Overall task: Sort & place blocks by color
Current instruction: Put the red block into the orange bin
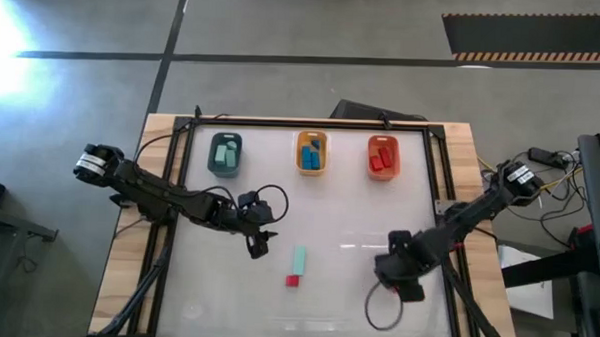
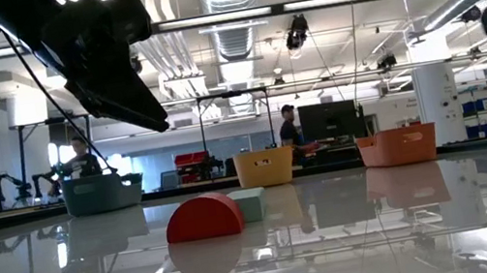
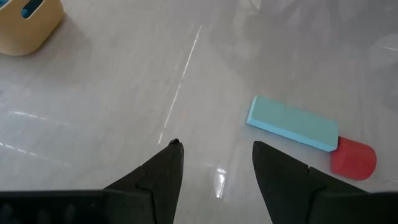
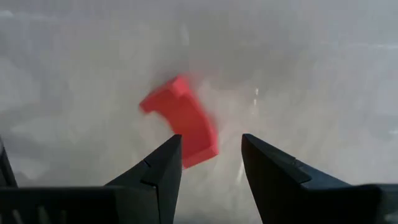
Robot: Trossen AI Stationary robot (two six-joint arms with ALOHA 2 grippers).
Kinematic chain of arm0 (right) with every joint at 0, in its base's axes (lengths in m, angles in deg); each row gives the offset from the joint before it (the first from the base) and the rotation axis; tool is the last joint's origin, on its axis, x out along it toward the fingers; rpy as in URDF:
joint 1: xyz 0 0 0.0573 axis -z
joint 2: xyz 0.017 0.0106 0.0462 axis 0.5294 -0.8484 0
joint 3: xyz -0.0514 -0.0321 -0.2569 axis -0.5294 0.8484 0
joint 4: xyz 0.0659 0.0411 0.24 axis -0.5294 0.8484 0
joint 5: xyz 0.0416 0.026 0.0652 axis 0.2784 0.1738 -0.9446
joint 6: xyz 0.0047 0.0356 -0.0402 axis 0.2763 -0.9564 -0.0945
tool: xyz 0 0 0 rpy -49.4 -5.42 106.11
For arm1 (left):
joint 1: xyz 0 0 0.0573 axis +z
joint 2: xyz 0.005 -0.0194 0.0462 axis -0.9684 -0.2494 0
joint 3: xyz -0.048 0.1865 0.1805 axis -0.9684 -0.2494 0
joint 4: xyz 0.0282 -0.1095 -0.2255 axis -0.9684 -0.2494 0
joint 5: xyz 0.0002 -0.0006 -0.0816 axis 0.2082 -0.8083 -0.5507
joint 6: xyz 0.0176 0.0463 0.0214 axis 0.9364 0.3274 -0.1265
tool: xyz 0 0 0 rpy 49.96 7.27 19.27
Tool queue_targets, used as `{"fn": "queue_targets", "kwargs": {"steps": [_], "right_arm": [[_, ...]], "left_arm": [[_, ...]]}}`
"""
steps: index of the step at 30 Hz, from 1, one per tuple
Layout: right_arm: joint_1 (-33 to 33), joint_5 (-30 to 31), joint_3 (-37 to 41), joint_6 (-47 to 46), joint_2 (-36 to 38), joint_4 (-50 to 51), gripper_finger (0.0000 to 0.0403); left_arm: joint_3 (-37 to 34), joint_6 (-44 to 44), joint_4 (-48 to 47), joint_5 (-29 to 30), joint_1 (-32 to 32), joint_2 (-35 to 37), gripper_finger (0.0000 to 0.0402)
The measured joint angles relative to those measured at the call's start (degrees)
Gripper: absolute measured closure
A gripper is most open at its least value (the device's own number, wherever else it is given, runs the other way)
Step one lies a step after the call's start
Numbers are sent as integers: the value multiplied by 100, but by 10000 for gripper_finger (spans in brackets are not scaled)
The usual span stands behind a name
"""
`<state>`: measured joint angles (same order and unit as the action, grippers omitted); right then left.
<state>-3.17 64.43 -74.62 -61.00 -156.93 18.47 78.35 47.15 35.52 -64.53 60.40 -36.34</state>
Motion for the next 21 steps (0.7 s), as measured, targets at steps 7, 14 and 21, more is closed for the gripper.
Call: {"fn": "queue_targets", "kwargs": {"steps": [7, 14, 21], "right_arm": [[-681, 303, -53, -112, -179, -13, 239], [-1039, 300, -114, -254, -563, -240, 191], [-1069, 361, -149, -244, -1082, -422, 171]], "left_arm": [[0, 0, 0, 1, 4, 0, 226], [2, 0, -2, 0, 2, 0, 226], [2, 48, -2, 2, 4, 0, 226]]}}
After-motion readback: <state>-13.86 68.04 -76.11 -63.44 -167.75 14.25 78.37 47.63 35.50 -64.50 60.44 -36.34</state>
